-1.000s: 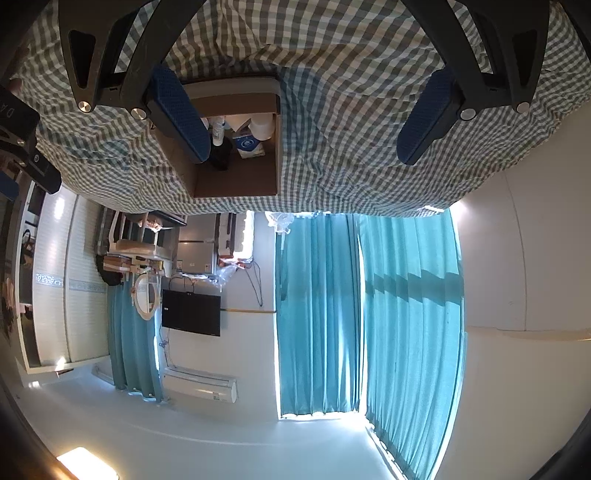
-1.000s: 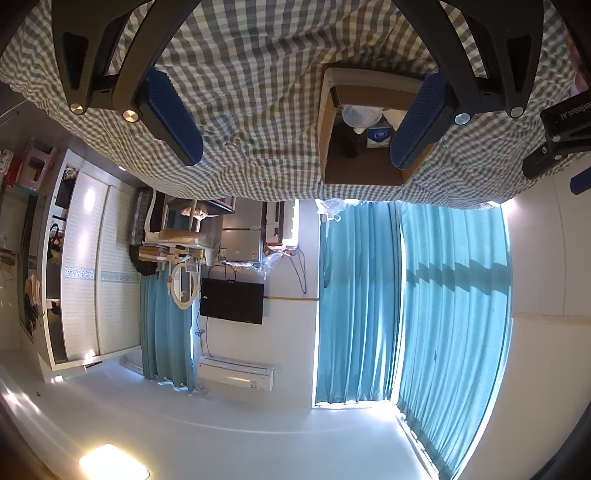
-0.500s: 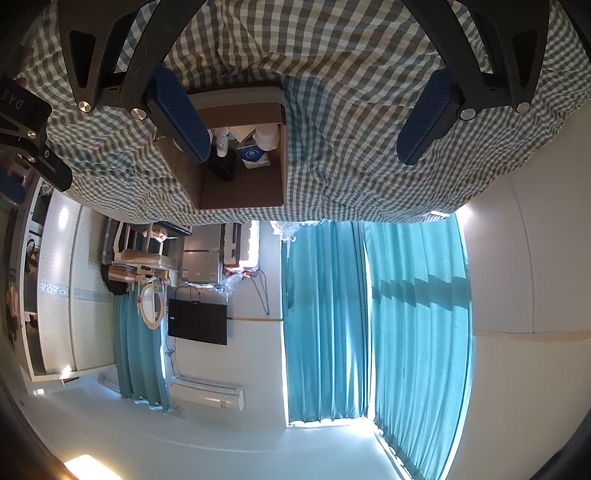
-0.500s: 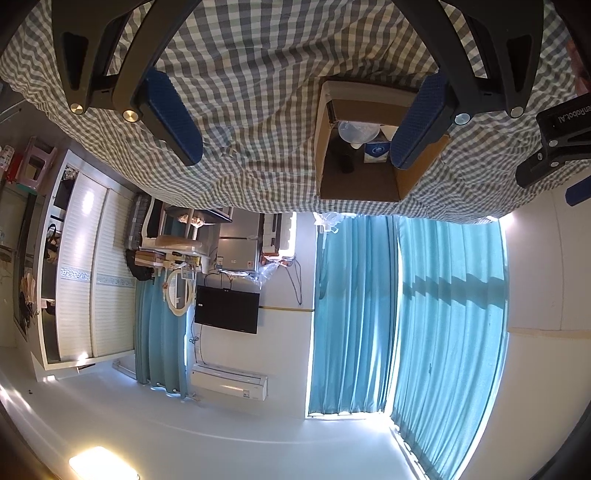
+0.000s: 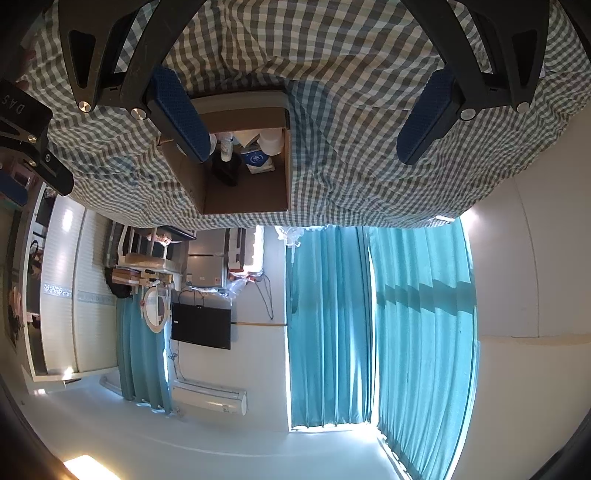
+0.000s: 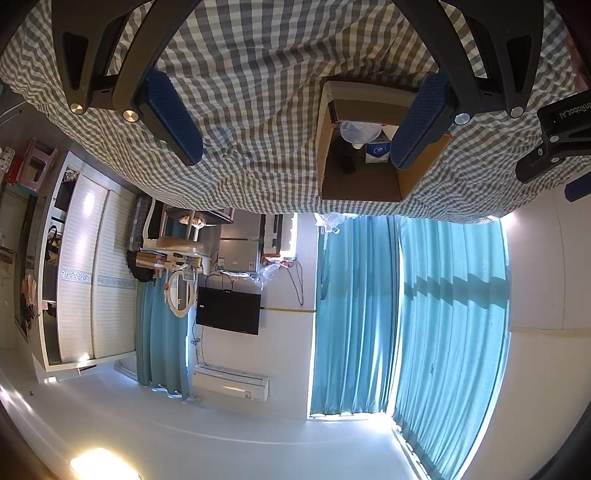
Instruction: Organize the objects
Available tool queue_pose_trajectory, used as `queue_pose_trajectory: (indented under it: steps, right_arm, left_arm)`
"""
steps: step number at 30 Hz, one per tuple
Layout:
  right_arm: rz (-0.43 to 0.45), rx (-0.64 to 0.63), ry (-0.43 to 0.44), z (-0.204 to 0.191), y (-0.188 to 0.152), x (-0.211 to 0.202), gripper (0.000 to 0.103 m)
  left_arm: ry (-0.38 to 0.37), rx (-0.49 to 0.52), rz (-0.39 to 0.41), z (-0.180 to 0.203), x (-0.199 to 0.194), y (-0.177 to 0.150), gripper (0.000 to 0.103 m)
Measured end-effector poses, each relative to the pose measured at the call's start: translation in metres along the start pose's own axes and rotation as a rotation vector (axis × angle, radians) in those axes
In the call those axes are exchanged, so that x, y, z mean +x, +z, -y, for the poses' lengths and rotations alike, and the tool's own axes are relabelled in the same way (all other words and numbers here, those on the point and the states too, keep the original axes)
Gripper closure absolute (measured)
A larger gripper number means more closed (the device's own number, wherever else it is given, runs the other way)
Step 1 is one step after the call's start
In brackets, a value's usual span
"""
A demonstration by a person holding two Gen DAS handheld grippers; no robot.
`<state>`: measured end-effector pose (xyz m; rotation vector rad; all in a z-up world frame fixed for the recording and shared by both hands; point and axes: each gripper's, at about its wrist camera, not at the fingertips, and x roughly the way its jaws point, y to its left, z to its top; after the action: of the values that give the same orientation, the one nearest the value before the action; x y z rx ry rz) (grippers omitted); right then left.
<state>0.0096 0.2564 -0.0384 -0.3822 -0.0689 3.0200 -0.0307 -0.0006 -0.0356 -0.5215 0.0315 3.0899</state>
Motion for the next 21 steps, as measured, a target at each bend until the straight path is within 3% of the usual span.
queue_pose_trajectory:
  steps: [21]
  right_arm:
    - [-0.008,-0.005,0.001,-0.0003,-0.0044,0.0004,0.001]
  left_arm:
    - [-0.004,-0.006,-0.005,-0.0009,0.0,-0.0029,0.0]
